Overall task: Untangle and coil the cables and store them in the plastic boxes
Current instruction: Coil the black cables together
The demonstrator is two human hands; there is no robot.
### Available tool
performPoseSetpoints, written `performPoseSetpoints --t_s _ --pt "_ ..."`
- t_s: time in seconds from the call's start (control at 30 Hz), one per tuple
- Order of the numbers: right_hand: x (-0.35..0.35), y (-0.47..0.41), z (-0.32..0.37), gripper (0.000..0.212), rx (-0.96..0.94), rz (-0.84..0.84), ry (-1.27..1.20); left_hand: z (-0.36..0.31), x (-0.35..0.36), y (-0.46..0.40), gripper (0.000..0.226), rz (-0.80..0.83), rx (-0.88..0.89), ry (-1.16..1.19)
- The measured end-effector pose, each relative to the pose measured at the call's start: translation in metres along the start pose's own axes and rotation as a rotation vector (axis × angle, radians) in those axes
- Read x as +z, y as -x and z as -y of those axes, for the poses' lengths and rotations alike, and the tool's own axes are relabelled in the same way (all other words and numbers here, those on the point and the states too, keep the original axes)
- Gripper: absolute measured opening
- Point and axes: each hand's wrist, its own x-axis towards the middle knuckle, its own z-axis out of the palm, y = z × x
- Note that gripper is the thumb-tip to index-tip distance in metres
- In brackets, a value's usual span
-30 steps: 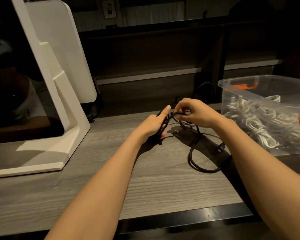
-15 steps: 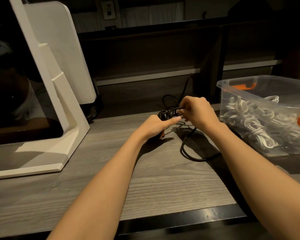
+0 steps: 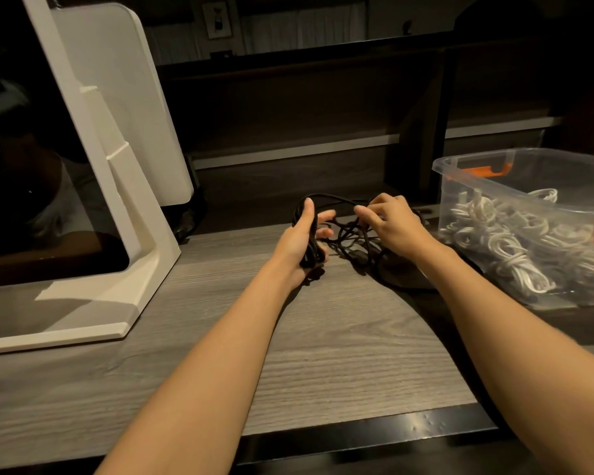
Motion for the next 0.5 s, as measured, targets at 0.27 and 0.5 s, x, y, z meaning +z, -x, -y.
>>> performPoseSetpoints --t_s 0.27,0.5 --pt "0.0 0.001 0.006 0.049 0.042 0.135 0.272 -0.004 0.01 0.008 0.044 0.033 0.076 0.341" --pt "-0.002 0.004 0.0 0.02 0.026 0.106 0.285 -0.004 0.011 0.008 0.045 0.007 0.03 0.512"
